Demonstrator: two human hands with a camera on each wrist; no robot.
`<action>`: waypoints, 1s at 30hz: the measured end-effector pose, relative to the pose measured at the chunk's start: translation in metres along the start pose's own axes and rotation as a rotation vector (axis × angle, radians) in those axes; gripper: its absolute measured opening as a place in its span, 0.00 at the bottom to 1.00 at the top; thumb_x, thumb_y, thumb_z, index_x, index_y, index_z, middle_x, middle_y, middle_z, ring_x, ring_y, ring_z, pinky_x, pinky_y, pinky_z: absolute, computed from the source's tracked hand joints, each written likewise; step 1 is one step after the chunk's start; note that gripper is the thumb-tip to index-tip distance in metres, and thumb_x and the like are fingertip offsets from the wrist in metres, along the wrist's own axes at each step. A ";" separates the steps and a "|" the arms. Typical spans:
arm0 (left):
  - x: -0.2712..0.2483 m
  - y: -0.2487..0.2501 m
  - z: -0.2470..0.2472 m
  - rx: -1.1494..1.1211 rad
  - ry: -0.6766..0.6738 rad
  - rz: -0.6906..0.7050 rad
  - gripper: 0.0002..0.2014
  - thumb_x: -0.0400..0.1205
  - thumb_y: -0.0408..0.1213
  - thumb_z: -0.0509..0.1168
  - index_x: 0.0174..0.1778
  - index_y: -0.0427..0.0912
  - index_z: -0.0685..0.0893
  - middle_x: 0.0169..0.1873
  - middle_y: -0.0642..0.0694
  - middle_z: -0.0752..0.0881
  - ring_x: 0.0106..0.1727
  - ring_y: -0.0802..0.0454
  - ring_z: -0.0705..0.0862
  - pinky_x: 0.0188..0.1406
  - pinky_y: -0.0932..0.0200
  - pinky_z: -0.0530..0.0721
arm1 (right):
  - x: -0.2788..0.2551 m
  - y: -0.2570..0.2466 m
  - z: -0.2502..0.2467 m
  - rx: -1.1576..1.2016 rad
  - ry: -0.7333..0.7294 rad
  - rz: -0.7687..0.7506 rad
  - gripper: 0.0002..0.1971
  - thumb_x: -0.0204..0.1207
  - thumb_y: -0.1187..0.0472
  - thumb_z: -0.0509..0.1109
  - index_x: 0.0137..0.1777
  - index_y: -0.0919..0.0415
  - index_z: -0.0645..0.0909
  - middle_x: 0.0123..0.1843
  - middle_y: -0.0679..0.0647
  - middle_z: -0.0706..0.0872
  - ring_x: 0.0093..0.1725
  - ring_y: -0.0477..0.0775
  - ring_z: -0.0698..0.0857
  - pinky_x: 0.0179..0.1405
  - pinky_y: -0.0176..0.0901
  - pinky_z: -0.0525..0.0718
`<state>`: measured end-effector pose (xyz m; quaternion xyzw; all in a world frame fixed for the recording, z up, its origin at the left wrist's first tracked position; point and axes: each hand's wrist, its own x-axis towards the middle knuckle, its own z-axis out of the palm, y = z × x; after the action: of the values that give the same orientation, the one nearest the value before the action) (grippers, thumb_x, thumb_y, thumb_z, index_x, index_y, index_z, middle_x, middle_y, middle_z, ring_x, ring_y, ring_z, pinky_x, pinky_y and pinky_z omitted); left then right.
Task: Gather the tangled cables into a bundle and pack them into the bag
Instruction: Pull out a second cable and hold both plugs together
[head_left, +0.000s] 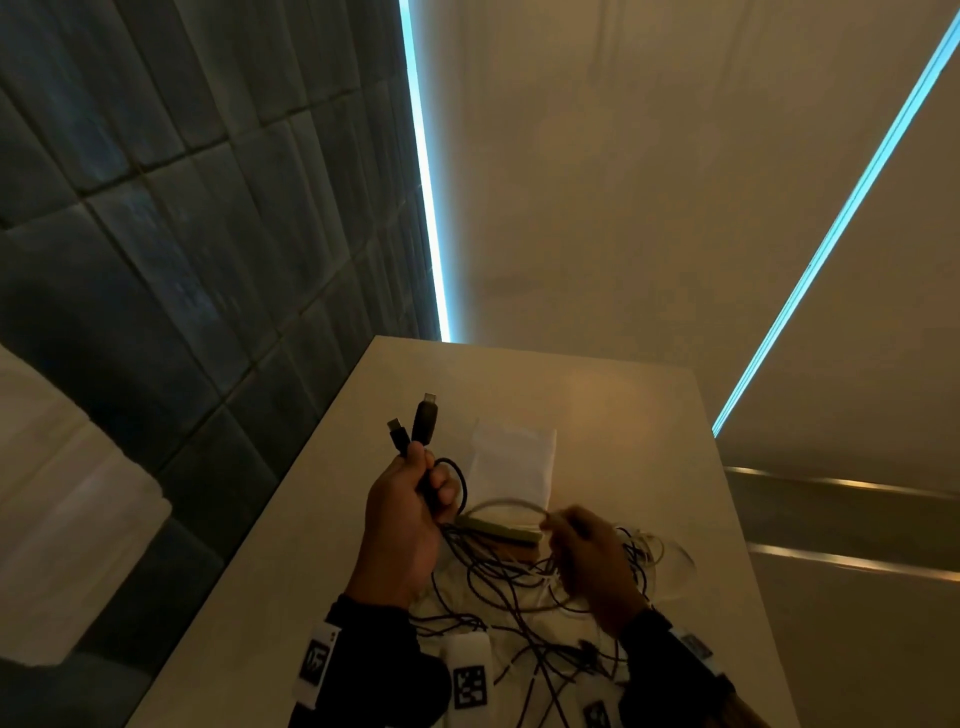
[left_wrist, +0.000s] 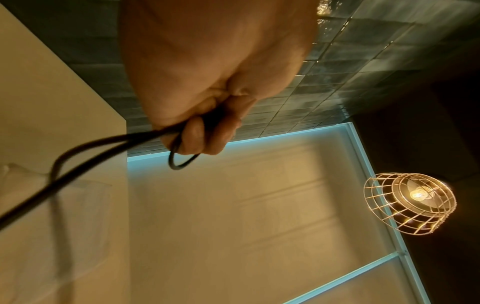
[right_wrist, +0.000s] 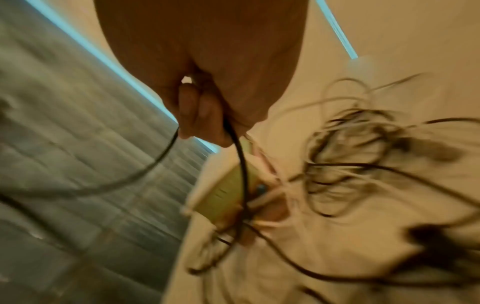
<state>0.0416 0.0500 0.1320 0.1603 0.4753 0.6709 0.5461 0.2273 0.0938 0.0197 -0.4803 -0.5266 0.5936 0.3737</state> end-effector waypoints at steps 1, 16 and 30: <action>0.000 -0.002 0.001 0.010 0.010 -0.013 0.16 0.90 0.41 0.50 0.37 0.41 0.70 0.28 0.46 0.73 0.27 0.52 0.70 0.25 0.59 0.64 | -0.001 -0.025 0.003 0.087 -0.009 -0.058 0.10 0.82 0.63 0.64 0.45 0.72 0.78 0.26 0.55 0.69 0.20 0.46 0.65 0.18 0.36 0.62; -0.011 0.007 0.017 -0.167 -0.179 -0.035 0.17 0.88 0.42 0.51 0.35 0.41 0.71 0.27 0.47 0.70 0.24 0.51 0.72 0.29 0.57 0.72 | -0.022 -0.040 0.029 0.123 -0.392 -0.218 0.14 0.82 0.64 0.65 0.33 0.59 0.79 0.24 0.43 0.73 0.23 0.41 0.68 0.25 0.32 0.67; -0.008 0.010 0.004 -0.156 -0.136 0.135 0.17 0.89 0.40 0.50 0.35 0.41 0.70 0.24 0.52 0.65 0.19 0.59 0.60 0.18 0.65 0.60 | -0.014 0.080 0.012 -0.237 -0.204 -0.001 0.20 0.84 0.62 0.61 0.29 0.50 0.78 0.28 0.55 0.76 0.28 0.49 0.72 0.33 0.46 0.69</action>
<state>0.0414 0.0454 0.1450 0.1940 0.3716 0.7286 0.5416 0.2249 0.0637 -0.0569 -0.4579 -0.6287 0.5726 0.2593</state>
